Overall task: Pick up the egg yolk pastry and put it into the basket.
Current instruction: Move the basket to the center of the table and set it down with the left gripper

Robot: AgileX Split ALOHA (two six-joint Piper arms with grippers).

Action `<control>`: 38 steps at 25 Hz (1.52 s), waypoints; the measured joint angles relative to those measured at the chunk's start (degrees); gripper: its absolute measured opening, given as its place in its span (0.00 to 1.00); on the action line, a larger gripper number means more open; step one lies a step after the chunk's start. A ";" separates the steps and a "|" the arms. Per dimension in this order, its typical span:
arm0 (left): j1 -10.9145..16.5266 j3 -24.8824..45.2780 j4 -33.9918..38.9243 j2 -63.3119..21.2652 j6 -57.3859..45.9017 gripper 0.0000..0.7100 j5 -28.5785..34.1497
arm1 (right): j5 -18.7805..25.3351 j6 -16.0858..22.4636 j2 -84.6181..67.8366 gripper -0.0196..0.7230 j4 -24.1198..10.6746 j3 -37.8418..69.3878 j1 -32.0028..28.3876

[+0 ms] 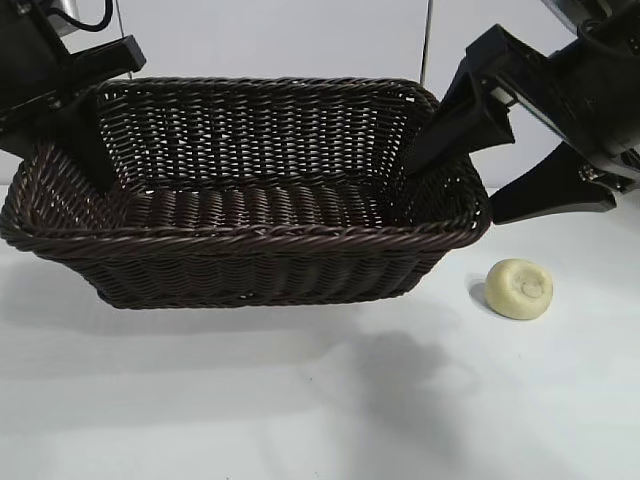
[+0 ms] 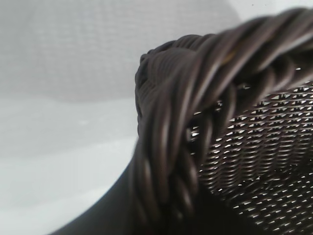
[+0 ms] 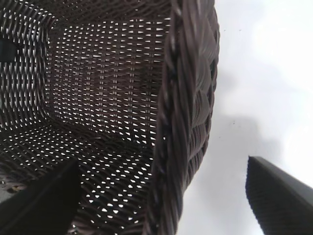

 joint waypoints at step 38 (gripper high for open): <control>0.00 -4.32 -2.25 10.24 3.85 0.36 -1.64 | 0.13 0.42 0.00 0.91 -0.87 0.00 0.00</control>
